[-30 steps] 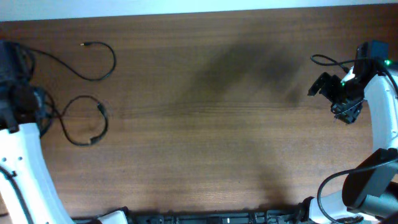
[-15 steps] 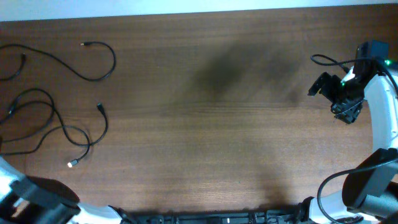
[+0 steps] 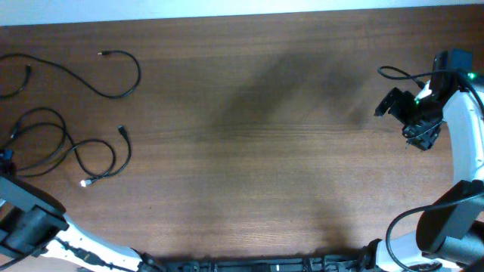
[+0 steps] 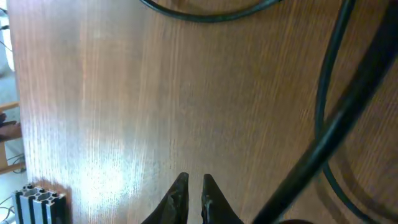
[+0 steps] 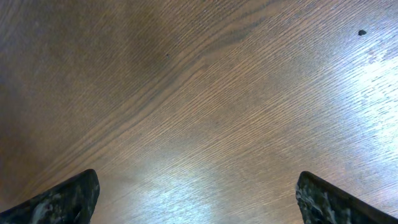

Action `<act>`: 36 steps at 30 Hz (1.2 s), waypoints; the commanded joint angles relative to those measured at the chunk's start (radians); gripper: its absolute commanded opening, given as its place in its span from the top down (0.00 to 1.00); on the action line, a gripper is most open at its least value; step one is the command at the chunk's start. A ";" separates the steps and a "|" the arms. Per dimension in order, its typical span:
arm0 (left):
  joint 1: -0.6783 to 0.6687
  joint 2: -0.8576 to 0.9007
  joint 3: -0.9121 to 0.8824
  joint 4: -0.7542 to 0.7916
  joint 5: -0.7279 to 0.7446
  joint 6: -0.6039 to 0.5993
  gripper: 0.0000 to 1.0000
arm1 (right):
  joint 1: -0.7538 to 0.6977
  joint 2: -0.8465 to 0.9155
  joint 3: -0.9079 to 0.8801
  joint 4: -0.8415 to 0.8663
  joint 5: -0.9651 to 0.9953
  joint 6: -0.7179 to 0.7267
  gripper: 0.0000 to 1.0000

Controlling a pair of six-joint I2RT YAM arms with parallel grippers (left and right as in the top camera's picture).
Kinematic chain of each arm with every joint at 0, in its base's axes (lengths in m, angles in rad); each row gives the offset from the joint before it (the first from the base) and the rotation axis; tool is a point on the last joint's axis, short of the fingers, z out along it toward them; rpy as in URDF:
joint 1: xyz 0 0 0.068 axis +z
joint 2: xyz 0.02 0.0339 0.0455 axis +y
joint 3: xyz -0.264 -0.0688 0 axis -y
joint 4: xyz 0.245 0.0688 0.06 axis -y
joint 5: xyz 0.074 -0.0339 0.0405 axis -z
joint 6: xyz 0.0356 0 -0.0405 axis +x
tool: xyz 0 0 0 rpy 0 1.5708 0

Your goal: Untangle cables

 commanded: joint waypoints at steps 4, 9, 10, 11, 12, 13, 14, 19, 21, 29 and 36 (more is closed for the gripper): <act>0.008 -0.007 0.123 0.049 0.560 0.435 1.00 | 0.000 -0.021 0.004 0.000 0.006 -0.006 0.01; -0.055 -0.037 0.153 0.032 0.699 0.574 0.67 | 0.000 -0.021 0.004 0.000 0.005 -0.006 0.02; -0.080 -0.037 0.148 0.018 0.686 0.574 0.51 | 0.000 -0.021 0.004 0.000 0.005 -0.006 0.02; -0.104 -0.037 0.148 -0.002 0.641 0.574 0.41 | 0.000 -0.021 0.004 0.000 0.005 -0.006 0.02; -0.136 -0.037 0.148 -0.016 0.581 0.574 0.37 | 0.000 -0.021 0.004 0.000 0.006 -0.006 0.02; -0.175 -0.037 0.148 -0.015 0.532 0.573 0.34 | 0.000 -0.021 0.004 0.000 0.005 -0.006 0.02; -0.206 -0.037 0.148 -0.018 0.532 0.573 0.34 | 0.000 -0.021 0.004 0.000 0.005 -0.006 0.02; -0.391 -0.036 -0.050 0.039 0.348 0.502 0.27 | 0.000 -0.021 0.004 0.000 0.005 -0.006 0.02; -0.400 -0.036 -0.156 0.159 0.359 0.501 0.37 | 0.000 -0.021 0.004 0.000 0.005 -0.006 0.02; -0.403 -0.036 -0.418 0.424 0.367 0.448 0.47 | 0.000 -0.021 0.004 0.000 0.006 -0.006 0.02; -0.403 -0.037 -0.439 0.457 0.332 0.448 1.00 | 0.000 -0.021 0.004 0.000 0.006 -0.006 0.02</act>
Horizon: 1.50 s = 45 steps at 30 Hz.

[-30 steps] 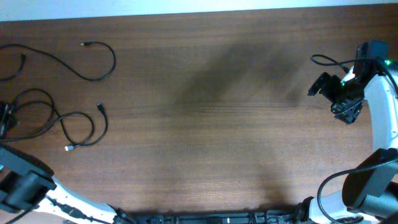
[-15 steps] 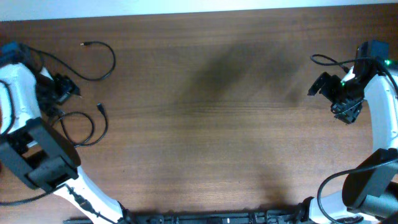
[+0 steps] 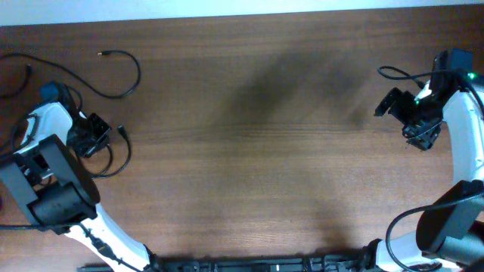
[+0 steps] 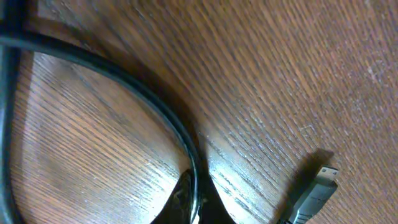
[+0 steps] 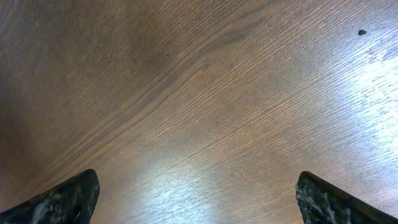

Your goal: Untangle cables

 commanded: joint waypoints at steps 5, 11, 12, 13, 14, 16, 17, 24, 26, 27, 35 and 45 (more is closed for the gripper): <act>0.002 -0.116 0.046 -0.144 -0.071 -0.097 1.00 | 0.000 -0.021 0.004 0.000 0.006 -0.007 0.02; 0.002 -0.454 0.045 -0.320 -0.231 -0.250 1.00 | 0.000 -0.021 0.004 0.000 0.006 -0.007 0.02; 0.003 -0.459 0.045 -0.366 -0.237 -0.298 1.00 | 0.000 -0.021 0.004 0.000 0.006 -0.007 0.02; 0.003 -0.458 0.042 -0.418 -0.237 -0.330 1.00 | 0.000 -0.021 0.004 0.000 0.006 -0.007 0.02; 0.003 -0.458 0.022 -0.442 -0.237 -0.362 1.00 | 0.000 -0.021 0.004 0.000 0.006 -0.007 0.02; 0.004 -0.458 -0.027 -0.481 -0.241 -0.490 1.00 | 0.000 -0.021 0.004 0.000 0.006 -0.007 0.02; 0.005 -0.458 -0.062 -0.481 -0.247 -0.549 1.00 | 0.000 -0.021 0.004 0.000 0.006 -0.007 0.02; 0.218 -0.457 -0.411 -0.096 -0.235 -0.546 1.00 | 0.000 -0.021 0.004 0.000 0.006 -0.007 0.02; 0.260 -0.458 -0.437 -0.035 -0.228 -0.459 1.00 | 0.000 -0.021 0.004 0.000 0.006 -0.007 0.02; 0.272 -0.457 -0.437 0.010 -0.227 -0.420 0.99 | 0.000 -0.021 0.004 0.000 0.006 -0.007 0.02; 0.288 -0.455 -0.437 0.221 0.232 -0.109 1.00 | 0.000 -0.021 0.004 0.000 0.006 -0.007 0.02; 0.394 -0.456 -0.437 0.151 0.053 -0.215 0.70 | 0.000 -0.021 0.004 0.000 0.006 -0.007 0.02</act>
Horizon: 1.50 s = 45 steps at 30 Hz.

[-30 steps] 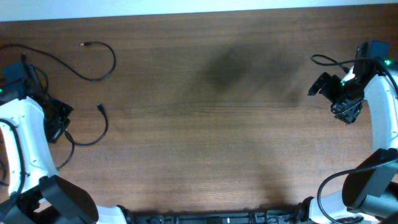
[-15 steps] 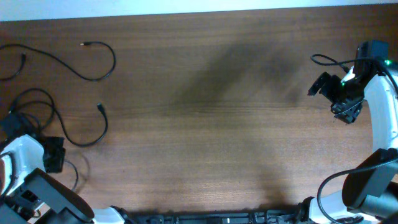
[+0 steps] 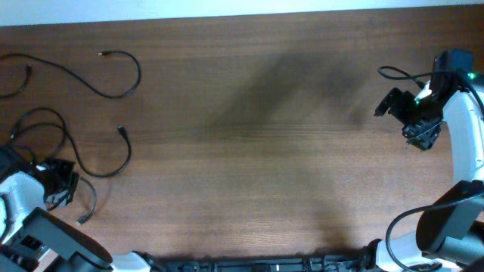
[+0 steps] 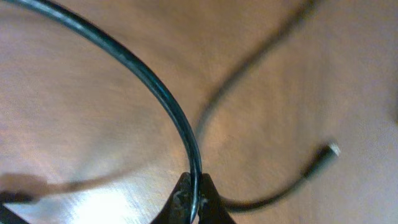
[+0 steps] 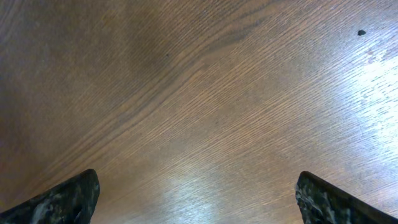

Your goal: Untangle cables

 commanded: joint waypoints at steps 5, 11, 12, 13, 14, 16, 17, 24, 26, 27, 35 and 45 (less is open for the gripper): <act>0.024 0.000 0.095 -0.043 -0.172 0.034 0.33 | 0.000 -0.020 0.004 -0.001 0.006 -0.007 0.02; 0.087 0.002 0.216 -0.116 -0.536 -0.125 0.01 | 0.000 -0.020 0.004 -0.001 0.006 -0.007 0.02; 0.111 0.002 0.216 -0.116 -0.585 -0.124 0.01 | 0.000 -0.020 0.004 -0.001 0.006 -0.007 0.02; 0.127 0.004 0.216 -0.115 -0.587 -0.124 0.01 | 0.000 -0.020 0.004 -0.001 0.006 -0.007 0.02; 0.154 0.012 0.216 -0.093 -0.583 -0.114 0.01 | 0.000 -0.020 0.004 -0.001 0.006 -0.007 0.02; 0.196 0.045 0.216 -0.045 -0.583 0.011 0.14 | 0.000 -0.020 0.004 -0.001 0.006 -0.007 0.02; 0.199 0.085 0.216 -0.024 -0.583 0.072 0.16 | 0.000 -0.020 0.004 -0.001 0.006 -0.007 0.02; 0.199 0.146 0.217 0.107 -0.481 0.200 1.00 | 0.000 -0.020 0.004 -0.001 0.006 -0.008 0.01; 0.214 0.146 0.227 0.122 -0.148 0.200 1.00 | 0.000 -0.020 0.004 -0.001 0.006 -0.007 0.02; 0.223 0.146 0.227 0.142 0.003 0.205 1.00 | 0.000 -0.020 0.004 -0.001 0.006 -0.007 0.02; 0.267 0.146 0.235 0.366 0.592 0.243 1.00 | 0.000 -0.020 0.004 -0.001 0.006 -0.007 0.02; 0.453 0.150 0.234 0.125 -0.010 0.457 1.00 | 0.000 -0.020 0.004 -0.001 0.006 -0.007 0.02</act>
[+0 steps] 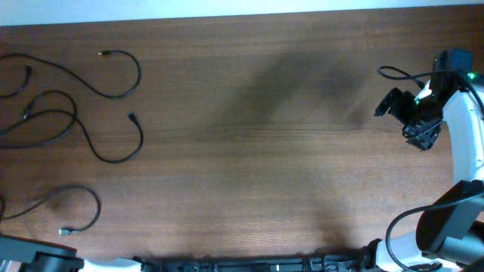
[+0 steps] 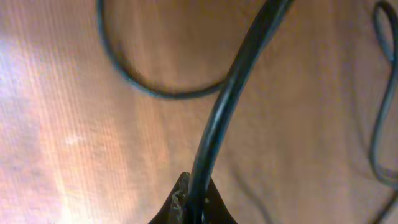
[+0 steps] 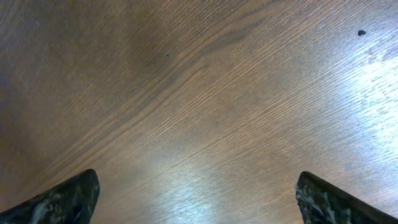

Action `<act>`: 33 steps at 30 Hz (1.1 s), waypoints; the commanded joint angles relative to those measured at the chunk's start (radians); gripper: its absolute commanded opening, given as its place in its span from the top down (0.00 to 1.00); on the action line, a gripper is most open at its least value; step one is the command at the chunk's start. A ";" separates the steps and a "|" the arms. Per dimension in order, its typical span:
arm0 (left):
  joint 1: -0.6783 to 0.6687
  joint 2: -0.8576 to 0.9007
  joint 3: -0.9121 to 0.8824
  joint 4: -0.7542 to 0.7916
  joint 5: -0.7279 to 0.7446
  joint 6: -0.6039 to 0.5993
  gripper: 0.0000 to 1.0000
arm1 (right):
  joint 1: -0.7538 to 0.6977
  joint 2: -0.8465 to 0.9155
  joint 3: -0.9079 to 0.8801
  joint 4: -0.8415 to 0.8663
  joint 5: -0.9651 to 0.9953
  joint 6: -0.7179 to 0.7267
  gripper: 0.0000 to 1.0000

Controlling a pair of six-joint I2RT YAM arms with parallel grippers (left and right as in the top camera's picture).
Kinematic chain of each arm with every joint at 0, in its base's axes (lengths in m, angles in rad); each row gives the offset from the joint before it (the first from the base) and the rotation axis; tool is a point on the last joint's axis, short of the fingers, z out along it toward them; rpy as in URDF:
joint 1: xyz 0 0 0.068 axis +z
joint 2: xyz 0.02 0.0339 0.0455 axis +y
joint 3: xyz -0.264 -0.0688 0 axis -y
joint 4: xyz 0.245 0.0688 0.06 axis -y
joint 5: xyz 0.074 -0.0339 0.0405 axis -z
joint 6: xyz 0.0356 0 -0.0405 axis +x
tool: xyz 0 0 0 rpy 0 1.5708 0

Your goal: Untangle cables

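Three black cables lie at the table's left. The top cable (image 1: 139, 72) curls near the far edge. A middle cable (image 1: 113, 160) loops below it. The front cable (image 1: 76, 191) arcs alone, its light tip near the front edge, and runs off the left edge. My left gripper (image 2: 193, 200) is shut on a thick black cable (image 2: 236, 93) that rises away from the fingers. In the overhead view the left gripper is out of view. My right gripper (image 3: 198, 180) is open over bare wood at the far right.
The left arm's base (image 1: 34, 261) shows at the bottom left corner. The right arm (image 1: 463, 128) stands along the right edge with its own lead (image 1: 393, 72). In the left wrist view other cable loops (image 2: 155, 93) lie on the wood below.
The left arm has gone from the lower left of the overhead view to off its corner. The front cable now lies apart from the middle cable, which sits further back. The right arm has not moved.
At first two cables lay crossed at the left, with my left gripper shut on nothing nearby. Then it was shut on a cable at the tangle. Later it held that cable nearer the front left. Now the cables lie apart, the grip kept.
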 commanded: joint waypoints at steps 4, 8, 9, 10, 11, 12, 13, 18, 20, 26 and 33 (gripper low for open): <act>0.000 0.082 0.008 0.108 0.406 0.153 1.00 | 0.000 -0.020 0.004 0.000 0.005 -0.007 0.02; 0.002 0.127 0.009 0.121 0.239 0.093 1.00 | 0.000 -0.020 0.004 0.000 0.005 -0.007 0.02; 0.003 0.127 0.009 0.099 0.103 0.077 0.85 | 0.000 -0.020 0.004 0.000 0.005 -0.007 0.02; 0.003 0.127 0.009 0.091 0.032 0.077 0.77 | 0.000 -0.020 0.004 0.000 0.006 -0.007 0.02; 0.003 0.127 0.010 0.089 0.024 0.077 0.28 | 0.000 -0.020 0.004 0.000 0.005 -0.007 0.02; 0.003 0.127 0.021 0.088 0.024 0.074 0.01 | 0.000 -0.020 0.004 0.000 0.006 -0.007 0.02; 0.003 0.124 0.046 0.066 0.024 0.073 0.01 | 0.000 -0.020 0.004 0.000 0.006 -0.007 0.02; 0.003 -0.043 0.111 0.037 0.024 0.051 0.00 | 0.000 -0.020 0.004 0.000 0.006 -0.007 0.02; 0.000 -0.093 0.111 0.045 0.025 0.051 0.07 | 0.000 -0.020 0.004 0.000 0.005 -0.007 0.02; -0.156 -0.160 0.130 0.083 0.024 0.051 0.16 | 0.000 -0.020 0.004 0.000 0.005 -0.007 0.02; -0.487 -0.159 0.130 0.124 0.029 0.051 0.21 | 0.000 -0.020 0.004 0.000 0.006 -0.007 0.02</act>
